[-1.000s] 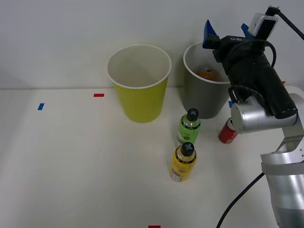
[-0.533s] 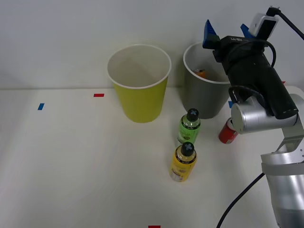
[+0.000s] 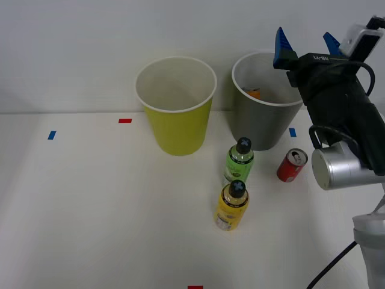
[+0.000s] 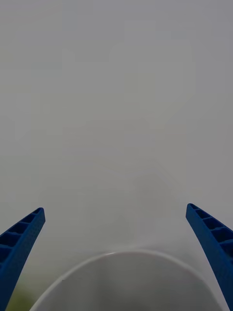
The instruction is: Put cans in the gray bin, plastic bottles in the light green bin
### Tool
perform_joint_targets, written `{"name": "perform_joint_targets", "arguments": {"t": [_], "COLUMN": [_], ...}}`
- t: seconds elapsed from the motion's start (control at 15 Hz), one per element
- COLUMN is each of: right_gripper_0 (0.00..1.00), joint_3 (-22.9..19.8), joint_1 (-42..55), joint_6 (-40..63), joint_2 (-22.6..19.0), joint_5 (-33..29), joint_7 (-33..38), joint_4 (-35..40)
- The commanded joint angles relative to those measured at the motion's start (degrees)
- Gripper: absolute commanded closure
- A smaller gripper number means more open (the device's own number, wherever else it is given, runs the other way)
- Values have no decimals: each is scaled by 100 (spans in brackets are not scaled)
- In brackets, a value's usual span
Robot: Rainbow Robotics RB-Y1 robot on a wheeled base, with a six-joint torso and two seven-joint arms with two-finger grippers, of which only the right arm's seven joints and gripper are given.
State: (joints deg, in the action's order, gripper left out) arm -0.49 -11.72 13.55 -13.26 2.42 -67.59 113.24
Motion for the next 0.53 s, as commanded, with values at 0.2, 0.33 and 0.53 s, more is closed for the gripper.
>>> {"name": "perform_joint_targets", "arguments": {"t": [0.2,0.33,0.53], "right_gripper_0": [0,0,0], "joint_3": [5,5,5], "joint_1": [1357,1998,2921], "joint_6": [7,-1,-80], "joint_2": [-229,-317,-511], "joint_5": [162,66,-207], "joint_7": [273,317,387], "joint_4": [1174,1622,2079]}}
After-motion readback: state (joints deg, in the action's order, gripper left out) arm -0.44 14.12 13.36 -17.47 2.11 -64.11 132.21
